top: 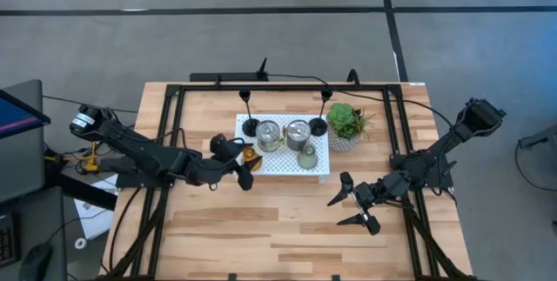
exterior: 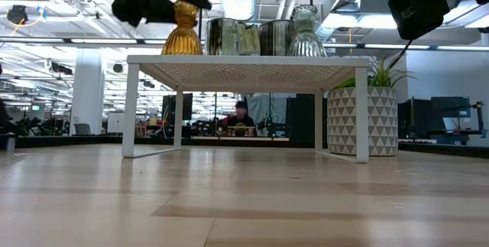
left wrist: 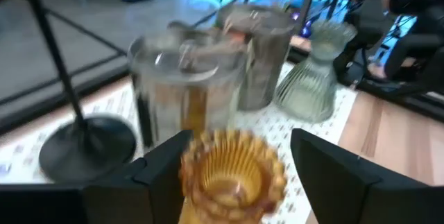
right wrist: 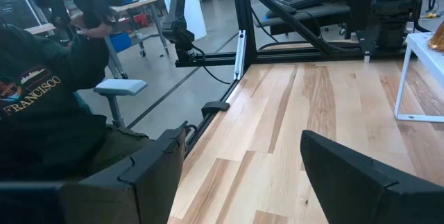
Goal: Pick & Place candle stick holders
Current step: Put the yellow candle holder on the shelf
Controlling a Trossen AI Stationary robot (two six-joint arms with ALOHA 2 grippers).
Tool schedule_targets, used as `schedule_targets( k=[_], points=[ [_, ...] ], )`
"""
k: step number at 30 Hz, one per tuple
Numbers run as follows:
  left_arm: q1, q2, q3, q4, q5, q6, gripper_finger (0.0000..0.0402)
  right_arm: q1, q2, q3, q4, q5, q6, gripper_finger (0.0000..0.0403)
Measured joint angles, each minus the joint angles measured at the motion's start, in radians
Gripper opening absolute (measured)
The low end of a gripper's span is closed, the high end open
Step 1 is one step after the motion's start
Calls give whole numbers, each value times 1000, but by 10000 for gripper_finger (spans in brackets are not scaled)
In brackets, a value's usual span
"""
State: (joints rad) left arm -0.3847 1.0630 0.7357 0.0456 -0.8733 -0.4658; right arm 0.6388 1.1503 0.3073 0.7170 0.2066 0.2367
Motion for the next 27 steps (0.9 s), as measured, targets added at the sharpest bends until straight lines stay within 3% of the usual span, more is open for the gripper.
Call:
schedule_targets(
  k=[12, 23, 27],
  points=[
    [-1, 0, 0, 225, 0, 334, 260, 0, 0, 0, 0, 0, 0, 276],
    [-67, -9, 0, 348, 15, 586, 220, 0, 0, 0, -6, 0, 0, 276],
    [-112, -10, 3, 374, 73, 593, 195, 0, 0, 0, -6, 0, 0, 276]
  ],
)
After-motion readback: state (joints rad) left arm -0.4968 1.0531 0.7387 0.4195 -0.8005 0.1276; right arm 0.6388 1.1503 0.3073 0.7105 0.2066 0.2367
